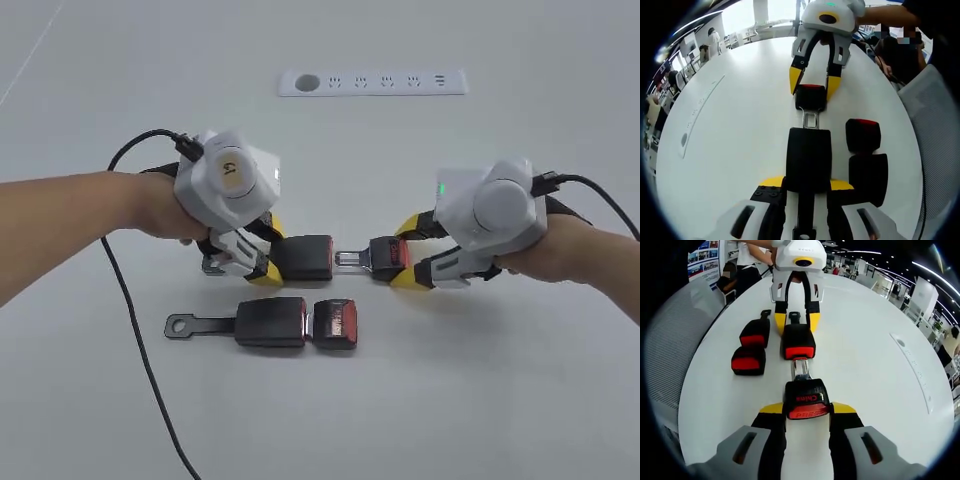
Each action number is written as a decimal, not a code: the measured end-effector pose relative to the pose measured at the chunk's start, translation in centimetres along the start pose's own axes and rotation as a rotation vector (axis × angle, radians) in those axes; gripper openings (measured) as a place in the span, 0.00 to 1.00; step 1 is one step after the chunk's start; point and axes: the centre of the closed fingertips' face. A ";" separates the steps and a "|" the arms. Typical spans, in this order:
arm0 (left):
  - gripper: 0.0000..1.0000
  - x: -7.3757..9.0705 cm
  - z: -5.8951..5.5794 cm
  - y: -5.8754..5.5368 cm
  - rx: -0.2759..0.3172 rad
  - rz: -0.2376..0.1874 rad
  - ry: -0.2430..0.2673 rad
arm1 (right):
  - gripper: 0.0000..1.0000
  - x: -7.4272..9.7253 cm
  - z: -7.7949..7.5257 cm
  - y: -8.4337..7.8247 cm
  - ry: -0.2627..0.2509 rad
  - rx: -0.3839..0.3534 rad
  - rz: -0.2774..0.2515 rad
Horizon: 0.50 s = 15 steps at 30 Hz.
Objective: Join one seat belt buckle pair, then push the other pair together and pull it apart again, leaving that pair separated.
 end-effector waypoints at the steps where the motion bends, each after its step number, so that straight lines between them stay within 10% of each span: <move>1: 0.31 0.0 0.0 0.0 0.000 0.000 0.000 | 0.31 0.1 0.1 -0.1 0.001 0.001 0.002; 15: 0.32 0.0 -0.1 0.1 -0.005 -0.001 -0.001 | 0.31 0.9 -0.2 -1.2 -0.002 -0.009 0.022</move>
Point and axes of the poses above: the centre of the closed fingertips' face, and the gripper's own axes: x roughly backward along the fingers, z roughly to its left, y roughly out of its top, and after that the axes turned 2 degrees about z, right-handed
